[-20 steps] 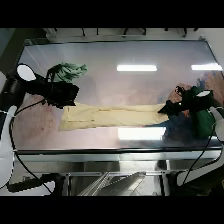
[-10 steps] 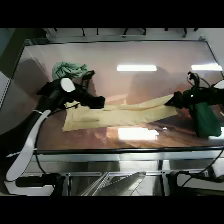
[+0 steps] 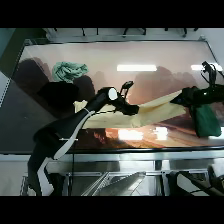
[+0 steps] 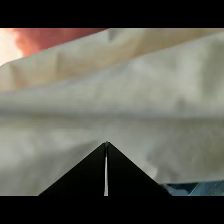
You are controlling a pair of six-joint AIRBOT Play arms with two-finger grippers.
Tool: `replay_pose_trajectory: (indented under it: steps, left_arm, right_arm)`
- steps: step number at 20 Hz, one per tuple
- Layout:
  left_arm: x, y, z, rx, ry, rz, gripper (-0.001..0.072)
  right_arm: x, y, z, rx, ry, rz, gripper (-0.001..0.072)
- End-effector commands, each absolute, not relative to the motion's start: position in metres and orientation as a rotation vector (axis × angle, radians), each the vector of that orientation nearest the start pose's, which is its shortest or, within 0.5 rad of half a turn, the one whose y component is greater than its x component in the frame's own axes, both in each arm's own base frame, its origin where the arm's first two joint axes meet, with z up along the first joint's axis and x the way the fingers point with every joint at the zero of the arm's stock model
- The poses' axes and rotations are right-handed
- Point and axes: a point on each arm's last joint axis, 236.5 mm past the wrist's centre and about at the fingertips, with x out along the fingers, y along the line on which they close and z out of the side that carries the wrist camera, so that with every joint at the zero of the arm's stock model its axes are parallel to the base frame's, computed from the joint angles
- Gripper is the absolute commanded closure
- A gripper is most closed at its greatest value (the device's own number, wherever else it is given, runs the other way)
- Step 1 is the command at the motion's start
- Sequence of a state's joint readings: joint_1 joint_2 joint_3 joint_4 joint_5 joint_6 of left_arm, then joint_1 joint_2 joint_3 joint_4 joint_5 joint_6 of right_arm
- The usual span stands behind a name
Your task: Fold the shirts.
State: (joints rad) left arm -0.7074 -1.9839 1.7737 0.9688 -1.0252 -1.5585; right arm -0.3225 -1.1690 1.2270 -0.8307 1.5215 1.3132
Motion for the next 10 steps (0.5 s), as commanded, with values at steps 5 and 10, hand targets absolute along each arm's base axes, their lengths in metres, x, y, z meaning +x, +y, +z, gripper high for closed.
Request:
replay_pose_trajectory:
  steps: [5,10]
  left_arm:
    - [0.338,-0.496,-0.093,-0.122,1.457,-0.886,0.0693]
    - [0.330,-0.474,-0.056,-0.023,1.463,-0.971,0.0693]
  right_arm:
    - [0.348,0.062,0.142,0.574,1.120,0.497,0.0689]
    - [0.357,0.059,0.154,0.556,1.076,0.489,0.0689]
